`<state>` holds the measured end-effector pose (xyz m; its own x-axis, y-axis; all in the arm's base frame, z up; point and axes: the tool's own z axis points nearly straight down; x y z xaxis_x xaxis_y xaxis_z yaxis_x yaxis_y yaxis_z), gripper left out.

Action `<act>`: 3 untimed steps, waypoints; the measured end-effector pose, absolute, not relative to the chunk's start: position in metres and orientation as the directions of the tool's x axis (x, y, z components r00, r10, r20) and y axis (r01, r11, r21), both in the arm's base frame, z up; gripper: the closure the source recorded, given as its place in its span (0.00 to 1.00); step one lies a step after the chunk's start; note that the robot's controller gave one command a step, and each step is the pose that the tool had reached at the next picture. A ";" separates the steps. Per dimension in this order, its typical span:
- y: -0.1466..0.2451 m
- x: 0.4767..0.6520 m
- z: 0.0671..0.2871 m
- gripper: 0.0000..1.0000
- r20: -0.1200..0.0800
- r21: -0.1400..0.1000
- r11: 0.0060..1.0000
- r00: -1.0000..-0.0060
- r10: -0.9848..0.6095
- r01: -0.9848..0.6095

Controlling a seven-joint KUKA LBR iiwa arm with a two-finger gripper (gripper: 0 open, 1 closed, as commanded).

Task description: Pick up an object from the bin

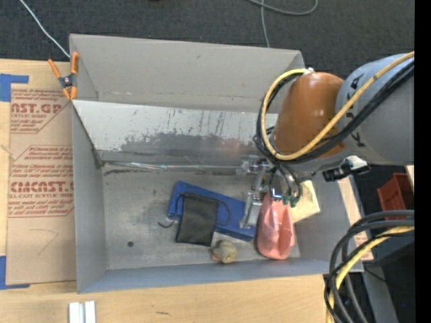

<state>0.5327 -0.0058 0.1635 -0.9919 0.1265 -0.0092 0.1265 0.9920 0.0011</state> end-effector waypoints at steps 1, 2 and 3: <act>0.003 0.543 0.064 0.00 0.008 0.004 1.000 -1.000 -0.010 -0.009; -0.019 0.538 0.070 0.00 -0.009 0.002 0.990 -0.990 0.142 0.142; 0.002 0.545 0.066 1.00 0.002 0.002 1.000 -1.000 -0.008 -0.008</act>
Offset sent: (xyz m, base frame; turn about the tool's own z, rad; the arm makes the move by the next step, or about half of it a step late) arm 0.0056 -0.0137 -0.0935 0.0168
